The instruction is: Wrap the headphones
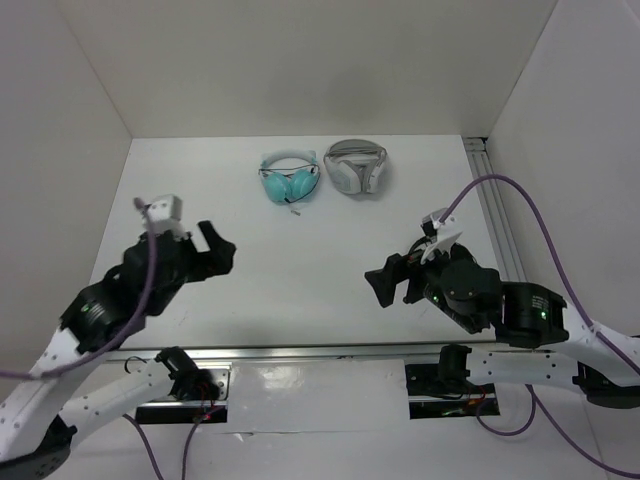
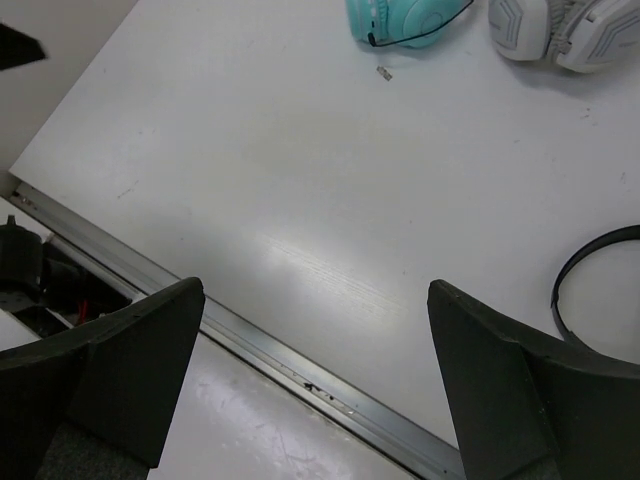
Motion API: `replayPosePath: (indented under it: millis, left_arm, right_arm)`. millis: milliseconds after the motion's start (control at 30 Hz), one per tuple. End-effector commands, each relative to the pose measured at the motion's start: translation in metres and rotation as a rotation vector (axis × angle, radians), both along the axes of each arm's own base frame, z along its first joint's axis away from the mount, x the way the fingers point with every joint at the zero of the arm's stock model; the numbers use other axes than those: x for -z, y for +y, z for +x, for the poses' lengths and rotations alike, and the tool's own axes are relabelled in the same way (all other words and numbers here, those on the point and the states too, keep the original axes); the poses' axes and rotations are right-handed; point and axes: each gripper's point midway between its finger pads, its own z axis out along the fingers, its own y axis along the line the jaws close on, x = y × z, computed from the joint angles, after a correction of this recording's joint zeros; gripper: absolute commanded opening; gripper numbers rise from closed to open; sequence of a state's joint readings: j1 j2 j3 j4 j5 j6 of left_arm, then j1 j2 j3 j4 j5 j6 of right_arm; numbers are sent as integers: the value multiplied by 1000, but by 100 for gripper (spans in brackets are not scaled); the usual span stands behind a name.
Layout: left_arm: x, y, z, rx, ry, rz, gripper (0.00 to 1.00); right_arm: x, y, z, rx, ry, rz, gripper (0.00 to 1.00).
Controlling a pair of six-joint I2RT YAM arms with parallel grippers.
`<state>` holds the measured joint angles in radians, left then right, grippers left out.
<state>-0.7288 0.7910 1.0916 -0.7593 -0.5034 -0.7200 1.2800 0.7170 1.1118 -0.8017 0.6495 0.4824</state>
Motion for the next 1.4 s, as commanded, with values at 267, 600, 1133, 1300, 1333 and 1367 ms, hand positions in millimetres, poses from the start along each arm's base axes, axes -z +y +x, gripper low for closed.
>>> replayPosePath:
  millis: [267,600,1133,1300,1333,1367]
  left_arm:
    - [-9,74,-73,0,3,66,100]
    - [-6,78,-80,-7,-35,13,100]
    - [-9,82,-87,-7,-62,-24,100]
    - [-10,87,-90,-18,-74,-33,100]
    - [-10,86,-90,-23,-72,-42,100]
    - [-10,86,-90,-23,-72,-42,100]
  right_arm:
    - [-7,-31,-6,33,13,13,100]
    - [2,-27,-1,56,18,-12,100]
    - [-3,-25,-1,55,15,0,100]
    - [-7,-27,-3,50,21,19,100]
    - [-5,-28,-3,51,24,8,100]
    - [-5,-28,-3,51,24,8,100]
